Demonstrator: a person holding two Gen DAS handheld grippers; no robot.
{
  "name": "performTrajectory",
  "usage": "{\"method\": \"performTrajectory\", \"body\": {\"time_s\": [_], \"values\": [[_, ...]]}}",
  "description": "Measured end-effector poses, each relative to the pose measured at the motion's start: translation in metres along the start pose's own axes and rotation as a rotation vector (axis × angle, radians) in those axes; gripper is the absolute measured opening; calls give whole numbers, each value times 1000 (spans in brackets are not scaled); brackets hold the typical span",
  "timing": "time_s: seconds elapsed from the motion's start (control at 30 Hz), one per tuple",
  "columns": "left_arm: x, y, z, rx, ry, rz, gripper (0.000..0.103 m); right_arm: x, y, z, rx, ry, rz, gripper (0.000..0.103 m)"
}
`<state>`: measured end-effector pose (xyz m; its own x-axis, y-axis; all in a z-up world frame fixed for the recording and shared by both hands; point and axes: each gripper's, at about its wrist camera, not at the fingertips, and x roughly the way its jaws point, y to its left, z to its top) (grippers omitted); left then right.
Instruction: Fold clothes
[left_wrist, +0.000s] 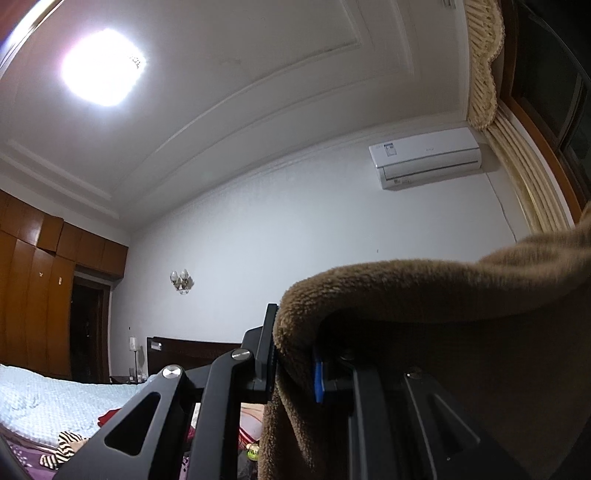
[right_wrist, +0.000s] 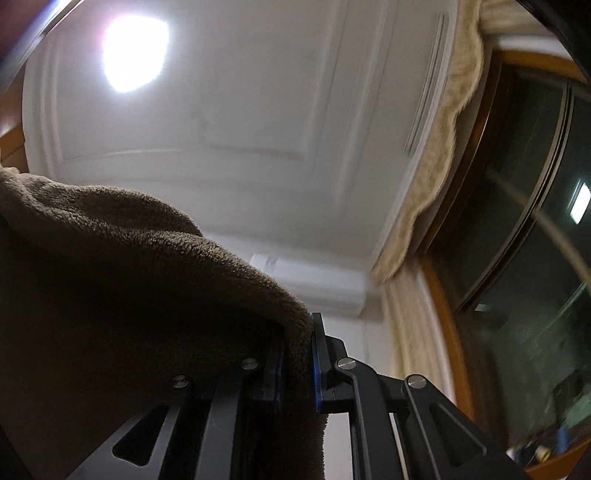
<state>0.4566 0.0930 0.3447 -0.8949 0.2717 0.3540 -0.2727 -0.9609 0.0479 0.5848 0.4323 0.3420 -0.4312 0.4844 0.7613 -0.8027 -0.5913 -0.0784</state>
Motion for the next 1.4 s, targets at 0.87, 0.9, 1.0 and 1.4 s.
{"method": "performTrajectory", "body": {"time_s": [0.87, 0.9, 1.0, 1.4], "values": [[271, -18, -209, 29, 564, 40, 18, 110, 194, -242, -184, 503, 270, 12], [284, -20, -225, 30, 598, 42, 18, 111, 203, -258, -189, 534, 286, 12], [320, -27, -274, 36, 704, 43, 18, 114, 228, -305, -199, 640, 340, 12], [400, -56, -457, 115, 1074, 21, 18, 108, 296, -472, -287, 1058, 547, 12]]}}
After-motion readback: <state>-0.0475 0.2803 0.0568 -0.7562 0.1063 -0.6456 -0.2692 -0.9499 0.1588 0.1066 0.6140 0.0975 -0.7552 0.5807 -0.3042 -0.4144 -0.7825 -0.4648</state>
